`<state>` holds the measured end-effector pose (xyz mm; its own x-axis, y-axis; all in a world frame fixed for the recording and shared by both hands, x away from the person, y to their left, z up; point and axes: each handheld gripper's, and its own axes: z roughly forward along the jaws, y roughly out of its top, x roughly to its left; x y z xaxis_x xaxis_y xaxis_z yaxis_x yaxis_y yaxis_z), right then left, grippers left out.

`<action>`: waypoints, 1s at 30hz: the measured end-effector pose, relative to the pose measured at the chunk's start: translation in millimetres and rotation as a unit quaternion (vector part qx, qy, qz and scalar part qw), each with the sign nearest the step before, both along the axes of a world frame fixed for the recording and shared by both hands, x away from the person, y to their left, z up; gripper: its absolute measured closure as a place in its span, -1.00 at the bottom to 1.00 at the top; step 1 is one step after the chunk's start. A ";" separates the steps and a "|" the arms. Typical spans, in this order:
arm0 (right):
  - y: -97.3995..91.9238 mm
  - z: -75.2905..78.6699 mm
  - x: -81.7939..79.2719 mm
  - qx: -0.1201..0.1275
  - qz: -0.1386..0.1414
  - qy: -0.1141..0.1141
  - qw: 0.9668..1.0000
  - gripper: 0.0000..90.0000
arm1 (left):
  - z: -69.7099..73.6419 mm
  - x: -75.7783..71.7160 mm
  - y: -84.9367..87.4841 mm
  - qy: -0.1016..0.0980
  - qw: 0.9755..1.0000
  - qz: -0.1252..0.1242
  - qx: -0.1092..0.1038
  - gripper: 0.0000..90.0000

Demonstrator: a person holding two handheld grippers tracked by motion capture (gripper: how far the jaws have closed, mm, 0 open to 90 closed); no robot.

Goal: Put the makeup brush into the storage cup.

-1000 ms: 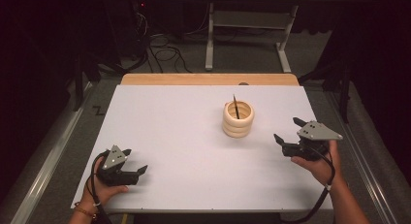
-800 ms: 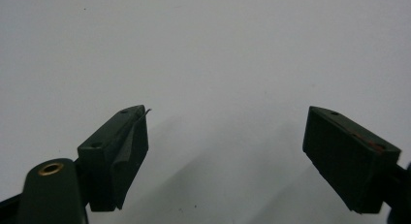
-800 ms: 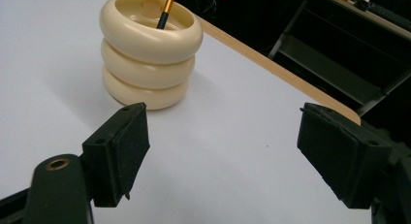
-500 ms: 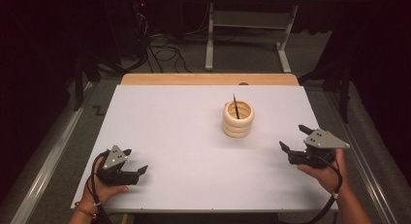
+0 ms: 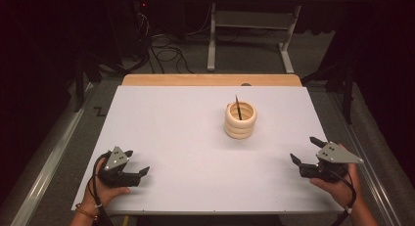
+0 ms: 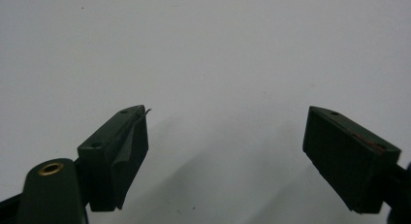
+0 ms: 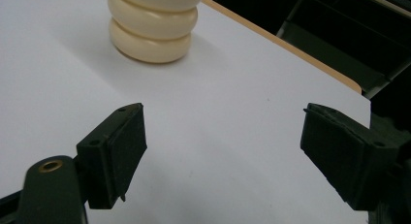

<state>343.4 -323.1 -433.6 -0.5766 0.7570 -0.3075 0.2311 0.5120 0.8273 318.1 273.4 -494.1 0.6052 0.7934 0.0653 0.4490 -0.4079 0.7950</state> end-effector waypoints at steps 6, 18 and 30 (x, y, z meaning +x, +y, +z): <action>-14.5 -11.4 -8.5 0.006 -0.015 0.009 1.000 -0.62 | 0.5 -0.1 0.6 -0.002 1.000 0.001 0.001 -0.61; -45.1 -24.7 -25.5 0.028 -0.047 0.016 0.998 -0.61 | 1.0 -0.1 -0.8 -0.004 1.000 0.001 -0.001 -0.62; -68.7 -27.8 -38.6 0.058 -0.075 0.014 0.995 -0.61 | 3.1 0.1 -2.1 -0.008 1.000 -0.009 -0.005 -0.63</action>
<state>304.8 -391.8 -461.3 -0.4607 0.8652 -0.1981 0.3213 0.3706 0.8715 318.3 271.3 -491.1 0.6181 0.7833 0.0671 0.4282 -0.4070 0.8068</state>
